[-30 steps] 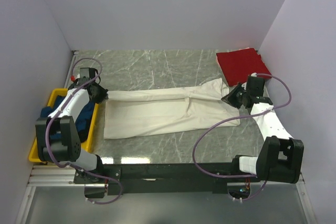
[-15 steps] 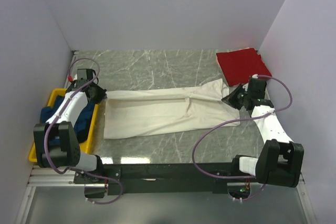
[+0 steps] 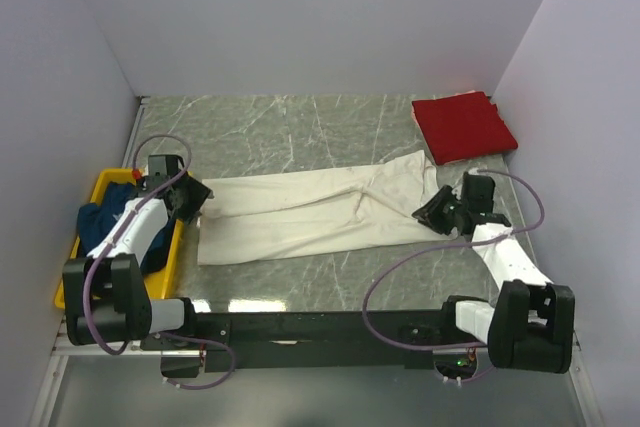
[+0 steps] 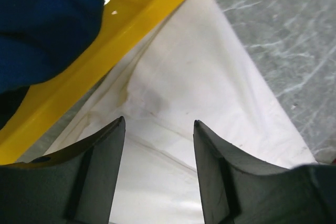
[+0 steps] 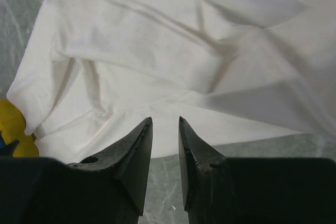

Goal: Fold and stack the t-shirts
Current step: Fold the tshirt

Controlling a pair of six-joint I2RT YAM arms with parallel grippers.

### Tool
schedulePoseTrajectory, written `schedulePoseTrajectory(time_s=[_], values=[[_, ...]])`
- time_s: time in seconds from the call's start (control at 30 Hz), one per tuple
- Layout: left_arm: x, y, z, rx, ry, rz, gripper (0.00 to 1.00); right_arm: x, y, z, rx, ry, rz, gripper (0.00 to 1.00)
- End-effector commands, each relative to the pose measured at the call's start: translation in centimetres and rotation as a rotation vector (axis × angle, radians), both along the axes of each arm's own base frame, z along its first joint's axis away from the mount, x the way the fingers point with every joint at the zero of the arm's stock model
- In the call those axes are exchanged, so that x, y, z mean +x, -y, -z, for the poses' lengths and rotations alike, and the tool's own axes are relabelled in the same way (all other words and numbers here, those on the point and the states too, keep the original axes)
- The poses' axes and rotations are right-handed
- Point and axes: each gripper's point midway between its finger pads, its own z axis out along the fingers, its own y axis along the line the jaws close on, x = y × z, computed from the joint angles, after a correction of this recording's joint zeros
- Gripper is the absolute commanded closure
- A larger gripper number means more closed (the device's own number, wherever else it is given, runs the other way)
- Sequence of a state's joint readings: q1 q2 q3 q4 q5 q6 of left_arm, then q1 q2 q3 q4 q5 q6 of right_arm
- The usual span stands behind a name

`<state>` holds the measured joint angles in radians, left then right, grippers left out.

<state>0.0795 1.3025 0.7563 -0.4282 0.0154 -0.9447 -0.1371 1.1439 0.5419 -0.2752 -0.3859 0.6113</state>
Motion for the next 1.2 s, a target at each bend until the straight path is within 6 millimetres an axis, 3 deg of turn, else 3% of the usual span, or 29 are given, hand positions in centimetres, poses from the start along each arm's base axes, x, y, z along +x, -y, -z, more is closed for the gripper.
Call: schedulePoseTrajectory(time_s=[0.0, 0.03, 0.07, 0.1, 0.17, 0.2, 0.27, 0.3, 0.33, 0.4, 0.53, 0.7, 1.17], values=[[1.9, 0.2, -3.5, -0.004, 0.138, 0.014, 0.41, 2.3, -2.1, -3.6, -0.061, 0.171, -0.063, 0.66], [2.0, 0.1, -3.8, 0.000, 0.147, 0.017, 0.41, 2.9, -3.3, -4.3, -0.064, 0.202, -0.091, 0.66], [2.2, 0.1, -4.0, 0.007, 0.148, 0.028, 0.42, 3.8, -5.6, -4.6, -0.061, 0.220, -0.131, 0.74], [2.2, 0.1, -4.0, 0.007, 0.150, 0.029, 0.42, 3.5, -6.5, -4.6, -0.058, 0.221, -0.157, 0.74], [2.2, 0.3, -3.9, 0.011, 0.142, 0.041, 0.43, 4.9, -7.6, -4.1, -0.084, 0.220, -0.167, 0.80], [2.2, 0.4, -4.0, 0.009, 0.145, 0.049, 0.43, 4.9, -8.8, -2.8, -0.090, 0.185, -0.199, 0.81], [2.3, 0.5, -4.3, 0.014, 0.155, 0.067, 0.44, 6.4, -9.8, -3.0, -0.111, 0.214, -0.202, 0.82], [2.4, 0.5, -4.5, 0.015, 0.161, 0.070, 0.44, 6.7, -10.1, -1.9, -0.122, 0.189, -0.209, 0.83], [2.3, 0.6, -4.5, 0.017, 0.158, 0.080, 0.44, 7.5, -11.2, -2.5, -0.115, 0.219, -0.222, 0.84], [2.4, 0.5, -4.9, 0.024, 0.164, 0.085, 0.44, 8.2, -11.8, -1.0, -0.139, 0.189, -0.226, 0.86], [2.4, 0.6, -5.6, 0.031, 0.177, 0.102, 0.45, 9.8, -12.8, -0.1, -0.194, 0.179, -0.219, 0.89], [2.5, 0.6, -6.6, 0.041, 0.195, 0.113, 0.46, 10.3, -14.3, 1.6, -0.203, 0.154, -0.244, 0.89], [2.5, 1.6, -7.3, 0.023, 0.223, 0.139, 0.49, 9.7, -19.2, 2.0, -0.198, 0.180, -0.342, 0.89]])
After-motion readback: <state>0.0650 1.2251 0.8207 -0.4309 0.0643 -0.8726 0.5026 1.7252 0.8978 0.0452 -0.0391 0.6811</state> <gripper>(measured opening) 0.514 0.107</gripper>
